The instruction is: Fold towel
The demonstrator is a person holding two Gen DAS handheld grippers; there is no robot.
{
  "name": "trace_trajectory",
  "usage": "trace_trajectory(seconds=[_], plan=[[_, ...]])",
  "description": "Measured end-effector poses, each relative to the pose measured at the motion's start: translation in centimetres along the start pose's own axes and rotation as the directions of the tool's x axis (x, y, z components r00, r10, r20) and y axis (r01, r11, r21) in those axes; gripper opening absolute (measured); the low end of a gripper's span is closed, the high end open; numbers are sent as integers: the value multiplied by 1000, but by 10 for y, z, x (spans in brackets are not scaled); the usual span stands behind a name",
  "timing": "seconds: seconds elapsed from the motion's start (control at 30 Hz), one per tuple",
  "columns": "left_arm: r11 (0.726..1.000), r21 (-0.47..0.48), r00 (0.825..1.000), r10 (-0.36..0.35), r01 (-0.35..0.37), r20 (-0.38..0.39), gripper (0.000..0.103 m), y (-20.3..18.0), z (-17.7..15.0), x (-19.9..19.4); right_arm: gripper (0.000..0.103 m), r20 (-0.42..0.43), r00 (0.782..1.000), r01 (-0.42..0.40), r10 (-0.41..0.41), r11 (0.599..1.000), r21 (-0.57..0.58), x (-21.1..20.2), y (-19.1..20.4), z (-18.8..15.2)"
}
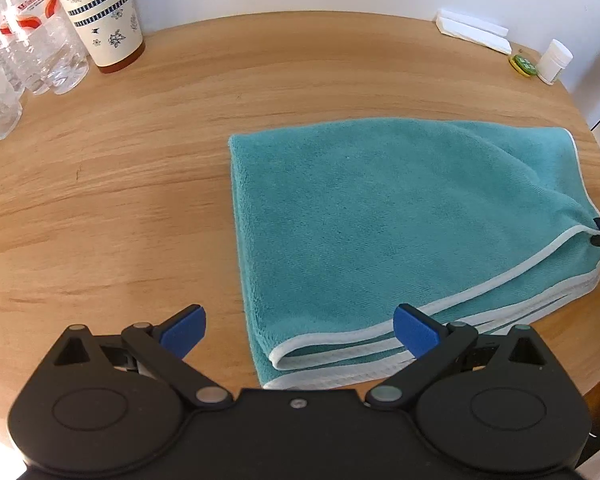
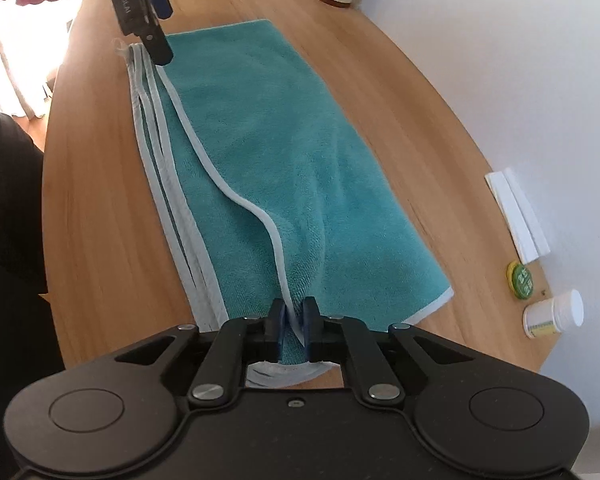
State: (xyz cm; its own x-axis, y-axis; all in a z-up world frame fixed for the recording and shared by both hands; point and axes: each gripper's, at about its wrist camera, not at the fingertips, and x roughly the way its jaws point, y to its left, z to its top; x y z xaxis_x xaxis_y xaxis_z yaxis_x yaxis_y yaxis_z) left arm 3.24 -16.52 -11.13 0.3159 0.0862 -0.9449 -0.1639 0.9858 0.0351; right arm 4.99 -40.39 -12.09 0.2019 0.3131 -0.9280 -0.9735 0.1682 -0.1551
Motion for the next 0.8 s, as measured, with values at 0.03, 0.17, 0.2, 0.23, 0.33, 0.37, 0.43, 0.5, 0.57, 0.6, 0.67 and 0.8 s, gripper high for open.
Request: trace_trajectory(seconds=[0.03, 0.17, 0.2, 0.23, 0.33, 0.37, 0.43, 0.5, 0.57, 0.6, 0.67, 0.8], plan=[[1000, 5, 1000, -1, 1, -1, 102, 0, 0, 0, 9, -6, 1000, -14, 14, 1000, 17, 2, -2, 1], [1000, 23, 1000, 0, 0, -7, 102, 0, 1, -1, 12, 5, 1000, -14, 14, 999, 29, 0, -4, 4], [1000, 23, 1000, 0, 0, -5, 102, 0, 0, -1, 12, 7, 1000, -16, 16, 999, 27, -1, -4, 4], [1000, 23, 1000, -1, 1, -6, 102, 1, 0, -1, 12, 6, 1000, -27, 27, 999, 36, -3, -5, 5], [1000, 20, 1000, -5, 5, -10, 102, 2, 0, -1, 12, -1, 999, -52, 52, 996, 75, 0, -11, 6], [1000, 17, 1000, -1, 2, -11, 102, 3, 0, -1, 12, 5, 998, -68, 68, 993, 95, -1, -14, 7], [1000, 10, 1000, -5, 5, -13, 102, 4, 0, -1, 5, 15, 995, -96, 95, 987, 131, -3, -18, 8], [1000, 8, 1000, -17, 17, -18, 102, 6, 0, -1, 2, 14, 996, -91, 90, 985, 146, -6, -20, 9], [1000, 15, 1000, -10, 10, -23, 102, 8, 0, 0, 2, 23, 996, -84, 81, 984, 154, -11, -23, 10], [1000, 19, 1000, -3, 3, -25, 102, 9, 0, 0, 2, 32, 996, -90, 86, 982, 165, -15, -25, 11], [1000, 26, 1000, 3, -3, -24, 102, 12, 1, 0, 2, 50, 994, -102, 95, 980, 170, -25, -25, 12], [999, 34, 1000, 1, 0, -23, 102, 17, 6, 1, 2, 52, 989, -145, 139, 978, 151, -40, -12, 11]])
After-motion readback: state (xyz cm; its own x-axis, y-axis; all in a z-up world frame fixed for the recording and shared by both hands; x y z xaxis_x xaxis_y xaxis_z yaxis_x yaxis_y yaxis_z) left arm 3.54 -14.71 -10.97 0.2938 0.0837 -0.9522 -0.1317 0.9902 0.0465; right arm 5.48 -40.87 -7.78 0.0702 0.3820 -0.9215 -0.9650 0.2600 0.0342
